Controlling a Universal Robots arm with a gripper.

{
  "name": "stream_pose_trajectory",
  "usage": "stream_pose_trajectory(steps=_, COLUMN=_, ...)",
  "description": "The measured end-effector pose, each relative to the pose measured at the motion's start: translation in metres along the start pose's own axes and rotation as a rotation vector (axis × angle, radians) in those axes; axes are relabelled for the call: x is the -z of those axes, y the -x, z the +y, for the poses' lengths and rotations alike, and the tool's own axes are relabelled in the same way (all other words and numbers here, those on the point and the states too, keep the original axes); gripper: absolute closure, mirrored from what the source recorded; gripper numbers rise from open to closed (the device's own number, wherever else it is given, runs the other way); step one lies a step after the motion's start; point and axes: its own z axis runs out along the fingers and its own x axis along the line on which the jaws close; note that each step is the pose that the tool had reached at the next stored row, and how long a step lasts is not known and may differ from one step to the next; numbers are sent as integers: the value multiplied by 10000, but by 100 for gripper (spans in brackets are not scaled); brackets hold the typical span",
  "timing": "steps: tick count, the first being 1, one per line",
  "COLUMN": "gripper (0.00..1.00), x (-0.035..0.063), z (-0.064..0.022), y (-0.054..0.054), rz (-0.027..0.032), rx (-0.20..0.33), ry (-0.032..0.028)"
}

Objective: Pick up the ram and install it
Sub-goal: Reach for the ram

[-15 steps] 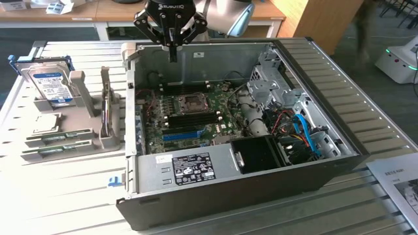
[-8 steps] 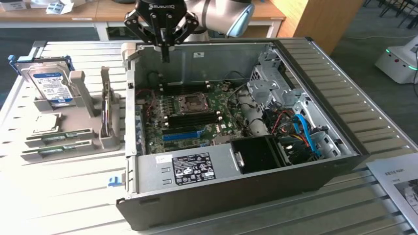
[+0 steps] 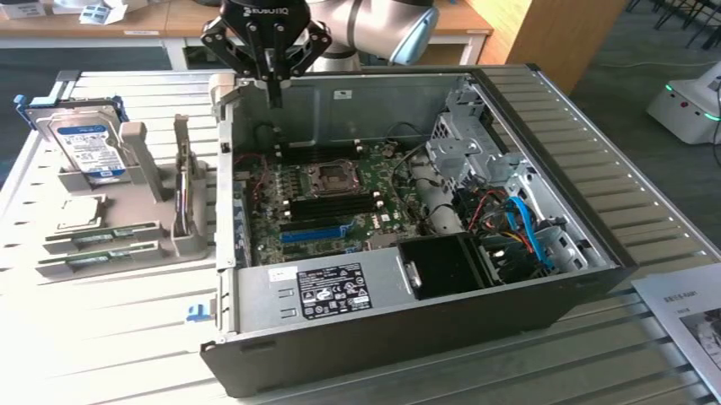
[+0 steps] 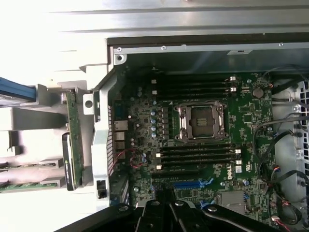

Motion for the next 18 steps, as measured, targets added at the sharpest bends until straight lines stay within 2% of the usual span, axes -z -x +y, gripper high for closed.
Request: stream_pose_trajectory(steps=18, gripper=87, x=7, z=-24, y=-324, rz=-1, rx=-1, ry=0)
